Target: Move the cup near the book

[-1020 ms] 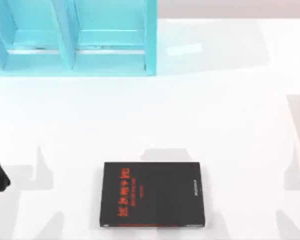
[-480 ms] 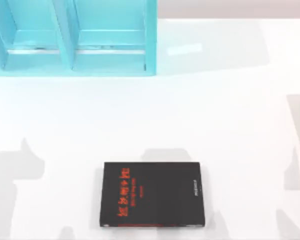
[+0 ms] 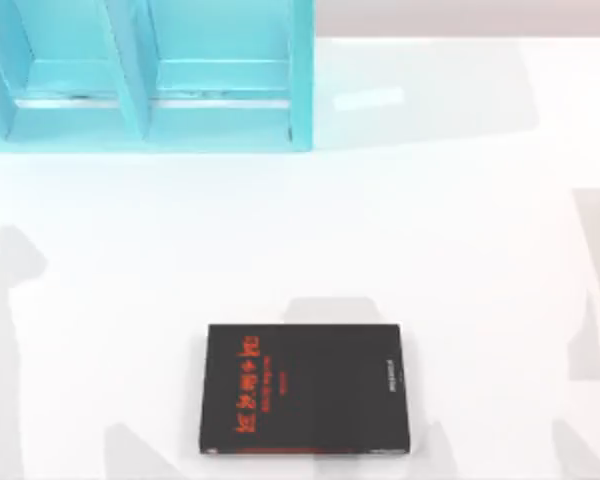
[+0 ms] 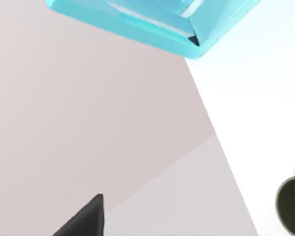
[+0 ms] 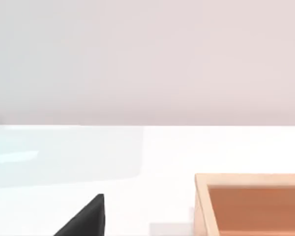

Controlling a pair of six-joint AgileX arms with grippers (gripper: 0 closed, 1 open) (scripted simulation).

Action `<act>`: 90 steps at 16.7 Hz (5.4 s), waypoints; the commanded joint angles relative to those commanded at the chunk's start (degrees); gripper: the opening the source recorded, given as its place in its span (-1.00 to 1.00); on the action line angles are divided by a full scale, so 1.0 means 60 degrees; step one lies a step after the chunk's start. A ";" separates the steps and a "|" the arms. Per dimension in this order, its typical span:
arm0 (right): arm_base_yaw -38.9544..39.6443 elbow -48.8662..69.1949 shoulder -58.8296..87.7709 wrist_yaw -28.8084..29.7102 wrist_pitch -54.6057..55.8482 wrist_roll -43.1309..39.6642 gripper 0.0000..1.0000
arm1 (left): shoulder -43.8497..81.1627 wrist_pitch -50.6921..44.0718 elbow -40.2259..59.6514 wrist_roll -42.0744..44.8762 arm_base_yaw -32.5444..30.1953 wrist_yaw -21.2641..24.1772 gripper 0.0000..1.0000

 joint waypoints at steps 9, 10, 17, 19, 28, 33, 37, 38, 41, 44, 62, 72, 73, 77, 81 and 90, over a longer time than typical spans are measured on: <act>0.0000 0.0000 0.0000 0.0000 0.0000 0.0000 1.00 | 0.7156 -0.4574 0.4188 0.7990 0.1967 0.0359 1.00; 0.0000 0.0000 0.0000 0.0000 0.0000 0.0000 1.00 | 0.7731 -0.4847 0.4460 0.8488 0.2105 0.0383 1.00; 0.0000 0.0000 0.0000 0.0000 0.0000 0.0000 1.00 | 0.9856 -0.5596 0.5810 1.0586 0.2583 0.0423 1.00; 0.0000 0.0000 0.0000 0.0000 0.0000 0.0000 1.00 | 0.9891 -0.5602 0.5827 1.0637 0.2589 0.0423 1.00; 0.0000 0.0000 0.0000 0.0000 0.0000 0.0000 1.00 | 1.0264 -0.4062 0.4670 1.0627 0.2578 0.0425 1.00; 0.0000 0.0000 0.0000 0.0000 0.0000 0.0000 1.00 | 1.0788 -0.2133 0.3285 1.0678 0.2618 0.0427 1.00; 0.0000 0.0000 0.0000 0.0000 0.0000 0.0000 1.00 | 1.0837 -0.1970 0.3141 1.0686 0.2623 0.0427 1.00; 0.0000 0.0000 0.0000 0.0000 0.0000 0.0000 1.00 | 1.0837 -0.1970 0.3141 1.0686 0.2623 0.0427 1.00; 0.0000 0.0000 0.0000 0.0000 0.0000 0.0000 1.00 | 1.0837 -0.1970 0.3141 1.0686 0.2623 0.0427 0.55; 0.0000 0.0000 0.0000 0.0000 0.0000 0.0000 1.00 | 1.0837 -0.1970 0.3141 1.0686 0.2623 0.0427 0.10; 0.0000 0.0000 0.0000 0.0000 0.0000 0.0000 1.00 | 1.0764 -0.2102 0.3271 1.0700 0.2609 0.0428 -1.00; 0.0000 0.0000 0.0000 0.0000 0.0000 0.0000 1.00 | 1.0192 -0.3769 0.4304 1.0671 0.2593 0.0425 -1.00; 0.0000 0.0000 0.0000 0.0000 0.0000 0.0000 1.00 | 1.0192 -0.3769 0.4304 1.0671 0.2593 0.0425 -1.00; 0.0000 0.0000 0.0000 0.0000 0.0000 0.0000 1.00 | 1.0082 -0.3642 0.4271 1.0465 0.2445 0.0496 -1.00; 0.0000 0.0000 0.0000 0.0000 0.0000 0.0000 1.00 | 0.9663 -0.3457 0.4313 0.8776 0.1545 0.0733 -1.00; 0.0000 0.0000 0.0000 0.0000 0.0000 0.0000 1.00 | 0.9436 -0.3739 0.4124 0.1751 -0.0792 0.0806 -1.00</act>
